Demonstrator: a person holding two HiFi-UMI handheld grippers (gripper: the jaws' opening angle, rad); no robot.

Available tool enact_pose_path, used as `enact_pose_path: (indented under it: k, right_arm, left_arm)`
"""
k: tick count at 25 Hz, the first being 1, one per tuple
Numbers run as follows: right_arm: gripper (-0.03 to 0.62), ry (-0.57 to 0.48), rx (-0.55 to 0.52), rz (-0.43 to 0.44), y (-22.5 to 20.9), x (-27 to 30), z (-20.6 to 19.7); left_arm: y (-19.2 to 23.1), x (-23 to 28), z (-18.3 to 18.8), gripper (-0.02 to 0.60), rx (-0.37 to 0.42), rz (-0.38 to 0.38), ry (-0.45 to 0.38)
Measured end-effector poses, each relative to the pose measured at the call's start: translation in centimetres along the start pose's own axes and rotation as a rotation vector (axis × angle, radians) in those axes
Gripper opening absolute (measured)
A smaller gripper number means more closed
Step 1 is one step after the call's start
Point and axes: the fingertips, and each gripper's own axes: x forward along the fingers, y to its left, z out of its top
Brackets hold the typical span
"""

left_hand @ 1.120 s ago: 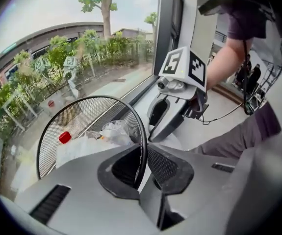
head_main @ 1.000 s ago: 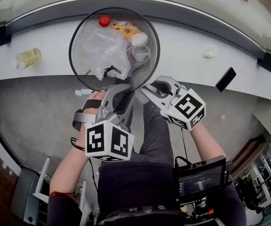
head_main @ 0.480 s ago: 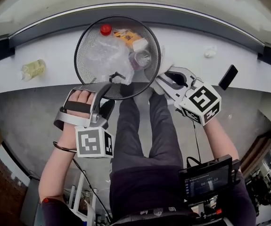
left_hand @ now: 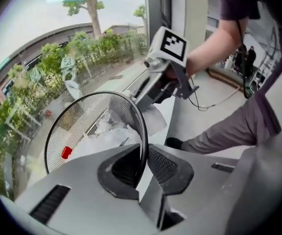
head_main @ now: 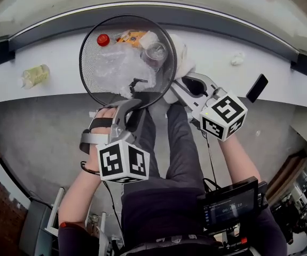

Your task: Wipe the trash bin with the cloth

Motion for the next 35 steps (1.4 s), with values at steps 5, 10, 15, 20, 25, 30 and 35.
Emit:
enact_pose_path:
  k: [5, 10, 15, 20, 25, 30, 35]
  right_arm:
    - [0.071, 0.052, -0.030, 0.033, 2.7, 0.9, -2.4]
    - [0.071, 0.086, -0.047, 0.133, 5.5, 1.3, -3.9]
    - [0.071, 0.100, -0.062, 0.142, 5.3, 0.8, -4.4]
    - [0.071, 0.062, -0.047, 0.062, 1.7, -0.4, -2.1]
    - [0.071, 0.035, -0.117, -0.008, -2.7, -1.1, 2.6]
    - [0.071, 0.107, -0.227, 0.002, -2.2, 0.5, 2.0]
    - [0.071, 0.127, -0.249, 0.154, 4.2, 1.1, -1.3]
  left_arm:
    - [0.3, 0.8, 1.1, 0.040, -0.136, 0.021, 0.005]
    - [0.3, 1.3, 2.1, 0.043, -0.204, 0.038, -0.015]
    - [0.1, -1.4, 2.1, 0.383, -0.092, -0.089, -0.046]
    - [2.7, -1.8, -3.4, 0.382, 0.251, -0.030, 0.141]
    - [3.2, -0.3, -4.2, 0.206, 0.388, -0.027, 0.174]
    - [1.9, -0.2, -3.0, 0.102, 0.208, -0.042, 0.140]
    - [2.3, -0.4, 1.2, 0.055, -0.087, -0.035, 0.000]
